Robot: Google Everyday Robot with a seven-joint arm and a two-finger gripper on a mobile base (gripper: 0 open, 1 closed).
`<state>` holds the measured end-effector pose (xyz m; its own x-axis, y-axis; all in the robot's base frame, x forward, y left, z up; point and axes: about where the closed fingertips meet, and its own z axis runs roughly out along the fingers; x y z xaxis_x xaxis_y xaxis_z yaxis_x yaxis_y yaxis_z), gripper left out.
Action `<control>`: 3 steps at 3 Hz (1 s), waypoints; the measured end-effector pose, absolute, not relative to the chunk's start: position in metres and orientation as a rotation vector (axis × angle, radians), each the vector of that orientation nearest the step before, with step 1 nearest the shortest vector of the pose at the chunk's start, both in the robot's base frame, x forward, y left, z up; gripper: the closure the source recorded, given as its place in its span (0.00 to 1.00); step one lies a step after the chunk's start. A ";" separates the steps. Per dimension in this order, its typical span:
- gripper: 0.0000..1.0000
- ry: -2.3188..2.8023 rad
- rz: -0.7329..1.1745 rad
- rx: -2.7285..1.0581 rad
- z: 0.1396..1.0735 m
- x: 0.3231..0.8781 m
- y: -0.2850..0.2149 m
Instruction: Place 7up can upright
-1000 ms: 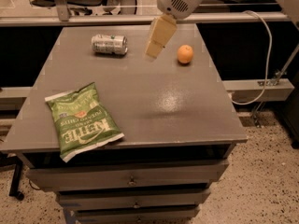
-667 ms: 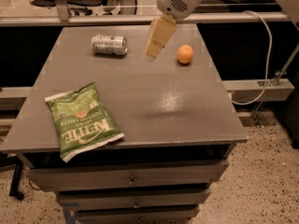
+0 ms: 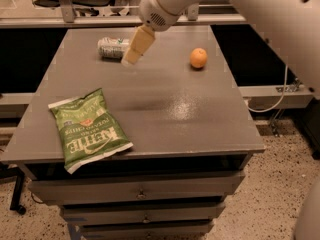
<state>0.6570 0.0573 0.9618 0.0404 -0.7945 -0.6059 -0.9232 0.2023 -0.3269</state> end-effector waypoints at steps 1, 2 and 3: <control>0.00 1.739 0.302 -1.570 0.940 0.686 0.102; 0.00 1.718 0.327 -1.538 0.927 0.714 0.133; 0.00 1.704 0.317 -1.522 0.920 0.743 0.150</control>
Offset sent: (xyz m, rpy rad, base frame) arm 0.0949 0.1102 -0.0469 0.1651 -0.0223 -0.0006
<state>0.7428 0.1501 0.9201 0.0566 -0.7125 -0.6994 -0.9165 0.2408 -0.3195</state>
